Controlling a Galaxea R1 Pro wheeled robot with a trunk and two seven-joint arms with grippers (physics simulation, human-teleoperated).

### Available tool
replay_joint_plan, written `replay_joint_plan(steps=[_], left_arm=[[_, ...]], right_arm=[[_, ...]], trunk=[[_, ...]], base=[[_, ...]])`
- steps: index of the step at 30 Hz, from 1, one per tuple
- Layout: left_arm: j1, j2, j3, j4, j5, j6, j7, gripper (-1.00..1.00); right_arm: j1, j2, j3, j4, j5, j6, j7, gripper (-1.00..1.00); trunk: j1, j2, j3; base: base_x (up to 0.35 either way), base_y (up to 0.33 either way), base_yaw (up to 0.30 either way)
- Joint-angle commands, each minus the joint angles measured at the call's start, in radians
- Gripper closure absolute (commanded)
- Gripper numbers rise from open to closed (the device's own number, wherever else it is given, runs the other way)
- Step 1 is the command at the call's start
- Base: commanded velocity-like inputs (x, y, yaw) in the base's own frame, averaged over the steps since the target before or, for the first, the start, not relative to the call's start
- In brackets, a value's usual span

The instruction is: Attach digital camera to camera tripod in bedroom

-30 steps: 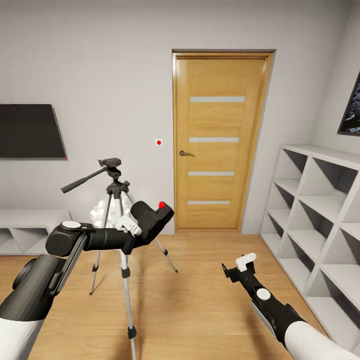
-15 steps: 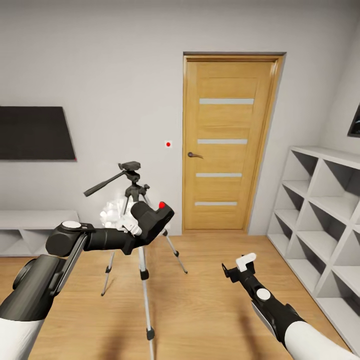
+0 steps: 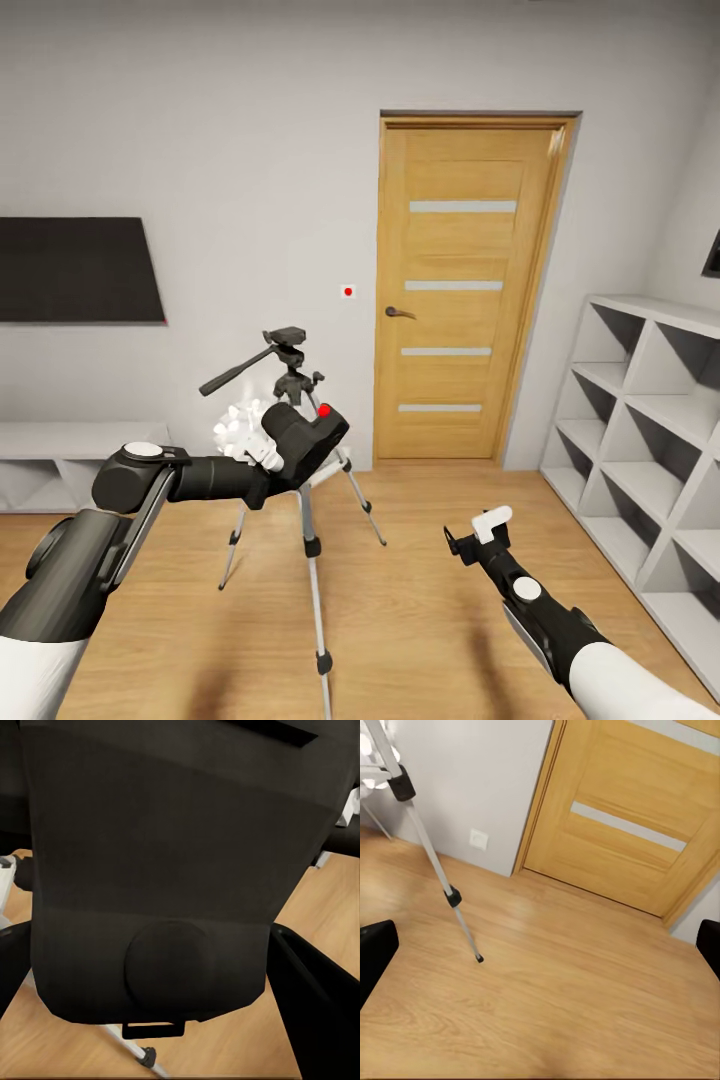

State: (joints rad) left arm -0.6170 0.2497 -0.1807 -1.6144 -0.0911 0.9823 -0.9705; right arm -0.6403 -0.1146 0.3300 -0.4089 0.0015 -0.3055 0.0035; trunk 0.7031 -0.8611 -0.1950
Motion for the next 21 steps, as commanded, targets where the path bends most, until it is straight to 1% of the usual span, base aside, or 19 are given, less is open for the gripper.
replay_joint_plan(steps=[1, 3, 8, 9, 13, 14, 16, 17, 19, 21], left_arm=[[-0.001, 0.0, 0.0, -0.001, -0.009, 0.004, -0.01, 1.0], [-0.001, 0.0, 0.001, -0.001, -0.009, 0.004, -0.01, 1.0], [-0.001, 0.0, 0.002, -0.001, -0.009, 0.004, -0.01, 1.0], [-0.001, 0.0, 0.002, -0.001, -0.009, 0.004, -0.01, 1.0], [-0.001, 0.0, 0.001, -0.001, -0.009, 0.004, -0.01, 1.0], [-0.001, 0.0, 0.002, -0.001, -0.009, 0.004, -0.01, 1.0], [-0.001, 0.0, 0.002, -0.001, -0.009, 0.004, -0.01, 1.0], [-0.001, 0.0, 0.002, -0.001, -0.009, 0.004, -0.01, 1.0], [-0.001, 0.0, 0.002, -0.001, -0.009, 0.004, -0.01, 1.0], [-0.001, 0.0, 0.002, -0.001, -0.009, 0.004, -0.01, 1.0]], right_arm=[[-0.001, 0.0, 0.002, 0.007, 0.0, -0.003, 0.0, -1.0], [-0.001, 0.0, 0.002, 0.017, 0.0, -0.003, 0.0, -1.0], [-0.001, -0.001, 0.002, 0.12, -0.002, -0.007, -0.001, -1.0], [-0.001, -0.002, 0.001, 0.176, -0.002, -0.014, -0.001, -1.0], [0.0, -0.002, 0.001, 0.282, -0.004, -0.021, -0.003, -1.0], [0.0, -0.002, 0.001, 0.344, -0.004, -0.025, -0.004, -1.0], [0.003, -0.004, 0.001, 0.416, -0.007, -0.03, -0.008, -1.0], [0.006, -0.007, 0.0, 0.431, -0.008, -0.031, -0.009, -1.0], [0.029, -0.019, 0.0, 0.459, -0.013, -0.03, -0.014, -1.0], [0.066, -0.027, 0.0, 0.473, -0.016, -0.027, -0.018, -1.0]], trunk=[[-0.004, 0.006, 0.002], [-0.012, 0.02, 0.008], [-0.031, 0.055, 0.024], [-0.035, 0.062, 0.027], [-0.05, 0.09, 0.039], [-0.054, 0.097, 0.042], [-0.061, 0.111, 0.049], [-0.065, 0.118, 0.052], [-0.073, 0.132, 0.058], [-0.081, 0.146, 0.064]], base=[[-0.1, 0.106, 0.0], [-0.101, 0.106, 0.0], [-0.101, 0.105, 0.0], [-0.101, 0.104, 0.0], [-0.102, 0.104, 0.0], [-0.102, 0.104, 0.0], [-0.102, 0.104, 0.0], [-0.102, 0.104, 0.0], [-0.102, 0.104, 0.0], [-0.102, 0.104, 0.0]])
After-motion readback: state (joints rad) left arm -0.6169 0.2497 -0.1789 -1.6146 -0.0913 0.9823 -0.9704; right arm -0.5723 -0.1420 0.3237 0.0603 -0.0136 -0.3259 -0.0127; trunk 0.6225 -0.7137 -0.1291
